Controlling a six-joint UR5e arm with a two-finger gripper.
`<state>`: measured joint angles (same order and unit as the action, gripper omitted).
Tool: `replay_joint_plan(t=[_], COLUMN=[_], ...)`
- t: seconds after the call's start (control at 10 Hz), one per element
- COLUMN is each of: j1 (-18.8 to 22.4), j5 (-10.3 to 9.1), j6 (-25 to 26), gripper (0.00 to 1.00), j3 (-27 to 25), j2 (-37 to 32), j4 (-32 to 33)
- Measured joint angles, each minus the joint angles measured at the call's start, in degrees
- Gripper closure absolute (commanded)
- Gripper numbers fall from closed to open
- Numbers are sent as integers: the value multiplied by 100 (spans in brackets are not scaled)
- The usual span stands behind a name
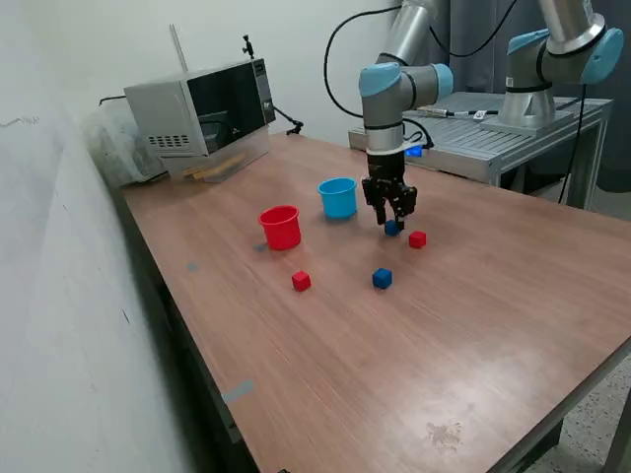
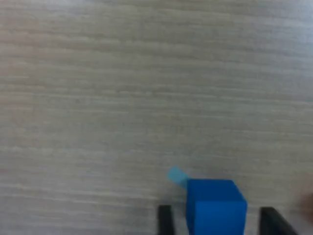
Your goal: Place red objects in the red bin, and blue objects in the blue bin.
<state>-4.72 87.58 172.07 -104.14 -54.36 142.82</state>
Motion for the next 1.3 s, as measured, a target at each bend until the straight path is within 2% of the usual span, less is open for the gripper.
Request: replay_joint_plan(t=[0.5,0.8,1.0,1.3], j1=[-52,-155,-431,-1069], j5=[74,114,121,119], j6=[-8,-13,-34,-111], gripper=[100,100,100,100], j3=[126,222,322,459], j2=[-82,-640,-946,-1093], j4=[-127,-504,-735,-879])
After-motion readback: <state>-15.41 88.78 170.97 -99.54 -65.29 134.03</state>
